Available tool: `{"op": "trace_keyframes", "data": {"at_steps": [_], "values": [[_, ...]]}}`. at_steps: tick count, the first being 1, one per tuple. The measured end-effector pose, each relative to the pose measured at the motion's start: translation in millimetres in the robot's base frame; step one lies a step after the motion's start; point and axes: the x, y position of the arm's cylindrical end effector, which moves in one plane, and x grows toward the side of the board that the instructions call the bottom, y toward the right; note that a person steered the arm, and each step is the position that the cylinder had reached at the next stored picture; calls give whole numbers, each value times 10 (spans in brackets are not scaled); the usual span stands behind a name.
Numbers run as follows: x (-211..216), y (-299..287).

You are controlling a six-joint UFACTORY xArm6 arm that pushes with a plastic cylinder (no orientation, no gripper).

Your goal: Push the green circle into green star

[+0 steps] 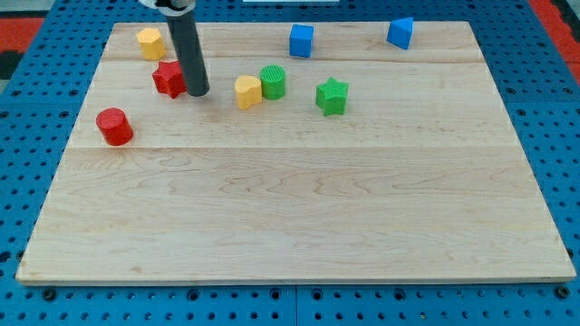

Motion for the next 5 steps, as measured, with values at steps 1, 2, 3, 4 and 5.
{"op": "trace_keyframes", "data": {"at_steps": [1, 2, 3, 4, 5], "values": [[-62, 1], [-248, 142], [-273, 356], [-278, 499], [-272, 867]]}}
